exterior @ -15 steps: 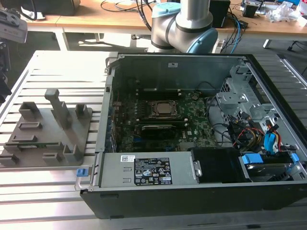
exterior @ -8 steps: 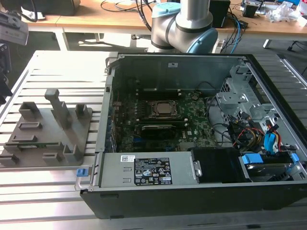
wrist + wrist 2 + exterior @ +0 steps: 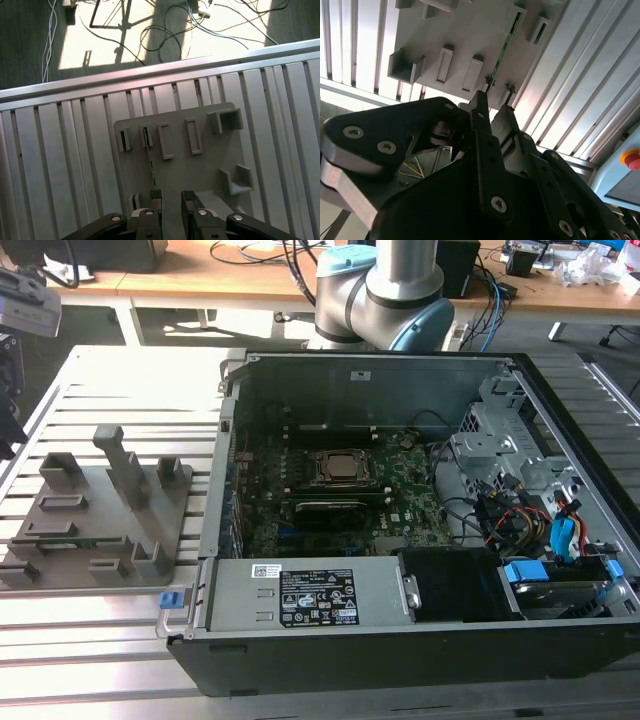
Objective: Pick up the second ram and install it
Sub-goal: 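Pick up the second ram and move it above second insertion slot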
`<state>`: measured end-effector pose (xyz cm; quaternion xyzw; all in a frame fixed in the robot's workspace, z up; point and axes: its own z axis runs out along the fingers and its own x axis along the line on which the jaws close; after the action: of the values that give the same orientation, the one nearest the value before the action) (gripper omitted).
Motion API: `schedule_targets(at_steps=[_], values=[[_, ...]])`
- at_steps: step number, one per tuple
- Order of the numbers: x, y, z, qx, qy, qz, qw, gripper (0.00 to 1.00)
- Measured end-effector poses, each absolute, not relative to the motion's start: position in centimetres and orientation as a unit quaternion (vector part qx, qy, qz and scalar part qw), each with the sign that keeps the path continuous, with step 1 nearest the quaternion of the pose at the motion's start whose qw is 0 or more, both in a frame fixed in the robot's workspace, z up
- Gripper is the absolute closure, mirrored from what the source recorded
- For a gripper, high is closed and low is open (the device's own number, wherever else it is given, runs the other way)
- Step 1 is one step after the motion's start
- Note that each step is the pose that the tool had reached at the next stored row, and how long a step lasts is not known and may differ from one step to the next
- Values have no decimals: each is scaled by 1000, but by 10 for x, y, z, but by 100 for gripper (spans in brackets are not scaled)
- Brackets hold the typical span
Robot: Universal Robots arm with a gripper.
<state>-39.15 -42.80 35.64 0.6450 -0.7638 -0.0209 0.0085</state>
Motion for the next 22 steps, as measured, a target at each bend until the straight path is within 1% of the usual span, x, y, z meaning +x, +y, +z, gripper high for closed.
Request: schedule_targets(at_steps=[22], values=[[-392, -428, 341, 647, -762, -21, 9, 70]])
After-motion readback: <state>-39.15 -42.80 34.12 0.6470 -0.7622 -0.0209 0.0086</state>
